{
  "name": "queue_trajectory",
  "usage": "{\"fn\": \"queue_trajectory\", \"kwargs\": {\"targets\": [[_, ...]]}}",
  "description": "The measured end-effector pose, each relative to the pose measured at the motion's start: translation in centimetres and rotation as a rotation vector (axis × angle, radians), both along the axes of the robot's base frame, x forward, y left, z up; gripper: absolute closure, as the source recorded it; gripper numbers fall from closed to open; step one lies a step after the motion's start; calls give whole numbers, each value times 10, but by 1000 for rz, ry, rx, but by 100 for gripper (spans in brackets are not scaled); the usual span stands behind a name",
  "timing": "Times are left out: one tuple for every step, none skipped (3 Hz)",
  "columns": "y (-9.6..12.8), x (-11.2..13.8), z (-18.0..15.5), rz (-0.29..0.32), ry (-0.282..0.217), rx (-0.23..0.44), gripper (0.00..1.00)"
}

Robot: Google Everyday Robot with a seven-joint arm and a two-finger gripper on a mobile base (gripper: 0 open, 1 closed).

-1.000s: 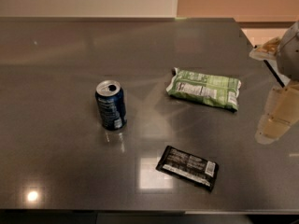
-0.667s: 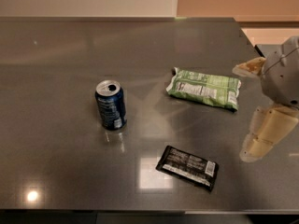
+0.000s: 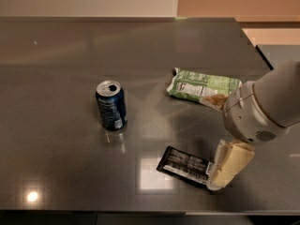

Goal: Move rxbar chocolate near pepsi can

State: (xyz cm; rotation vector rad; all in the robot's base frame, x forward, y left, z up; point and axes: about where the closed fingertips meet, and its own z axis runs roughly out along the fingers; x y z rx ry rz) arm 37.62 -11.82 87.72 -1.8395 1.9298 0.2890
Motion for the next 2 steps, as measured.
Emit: {"fn": "queue_trajectory", "kwargs": {"targets": [[18, -6, -20, 32, -7, 57, 0], [30, -11, -38, 55, -7, 92, 0]]}}
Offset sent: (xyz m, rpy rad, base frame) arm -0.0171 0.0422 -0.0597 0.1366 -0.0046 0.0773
